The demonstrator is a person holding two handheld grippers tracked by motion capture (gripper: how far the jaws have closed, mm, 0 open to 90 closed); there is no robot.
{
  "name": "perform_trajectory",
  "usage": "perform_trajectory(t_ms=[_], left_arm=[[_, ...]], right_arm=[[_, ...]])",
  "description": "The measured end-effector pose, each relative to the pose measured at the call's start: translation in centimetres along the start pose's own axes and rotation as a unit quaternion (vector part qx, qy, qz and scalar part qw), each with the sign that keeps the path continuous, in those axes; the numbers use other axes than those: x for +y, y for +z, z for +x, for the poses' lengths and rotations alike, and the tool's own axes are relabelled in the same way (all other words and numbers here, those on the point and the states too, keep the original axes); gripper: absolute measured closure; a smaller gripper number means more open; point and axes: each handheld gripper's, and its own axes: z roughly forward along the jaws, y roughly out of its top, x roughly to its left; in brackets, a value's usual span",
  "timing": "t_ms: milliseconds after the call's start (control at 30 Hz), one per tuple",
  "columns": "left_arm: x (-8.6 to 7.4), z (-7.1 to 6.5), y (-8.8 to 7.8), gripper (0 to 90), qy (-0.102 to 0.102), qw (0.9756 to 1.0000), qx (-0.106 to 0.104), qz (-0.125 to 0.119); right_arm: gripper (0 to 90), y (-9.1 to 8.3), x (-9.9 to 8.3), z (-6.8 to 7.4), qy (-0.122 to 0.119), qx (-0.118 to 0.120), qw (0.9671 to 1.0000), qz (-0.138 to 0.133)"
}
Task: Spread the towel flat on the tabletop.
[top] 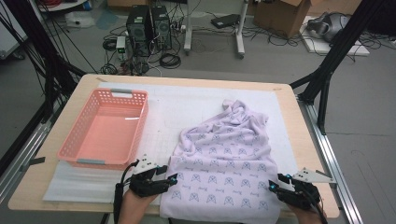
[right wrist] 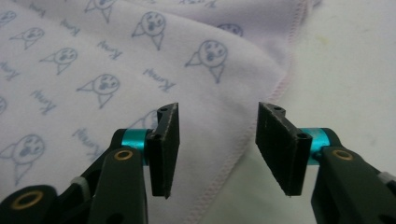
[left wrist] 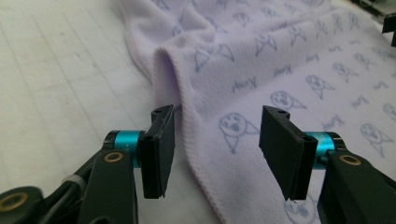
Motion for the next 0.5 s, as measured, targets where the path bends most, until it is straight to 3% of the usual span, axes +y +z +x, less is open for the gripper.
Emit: perform_trajectory(t_ms=[33,133,167,233,300,367,500], left_arm=[[-0.2,-0.3,0.2,46.2,0.003,1.0000,0.000,0.007],[-0.3,-1.1,0.4,50.6,0.029,0.9990,0.032,0.009],[-0.5,-1.2,0.4,56.4,0.032,0.9983,0.048,0.006],[-0.7,-1.3,0.2,72.2,0.037,0.9977,0.056,0.005],[-1.0,-1.4,0.0,83.3,0.032,0.9982,0.050,0.003],[-1.2,-1.6,-0.3,84.7,0.028,0.9984,0.049,0.000],[-1.7,-1.8,-0.9,85.4,0.019,0.9990,0.040,0.001]], right_arm=[[47.8,0.1,-0.1,0.2,-0.009,0.004,0.9999,0.006],[48.8,0.4,-0.3,0.4,-0.032,0.000,0.9993,0.017],[50.5,0.4,-0.4,0.3,-0.030,0.000,0.9995,0.014],[56.7,0.3,-0.5,0.3,-0.031,0.000,0.9995,0.010],[71.5,0.2,-0.6,0.2,-0.028,0.009,0.9995,0.009],[85.0,0.2,-0.5,0.2,-0.025,0.025,0.9993,0.010],[86.0,0.0,-0.5,0.3,-0.032,0.033,0.9988,0.016]])
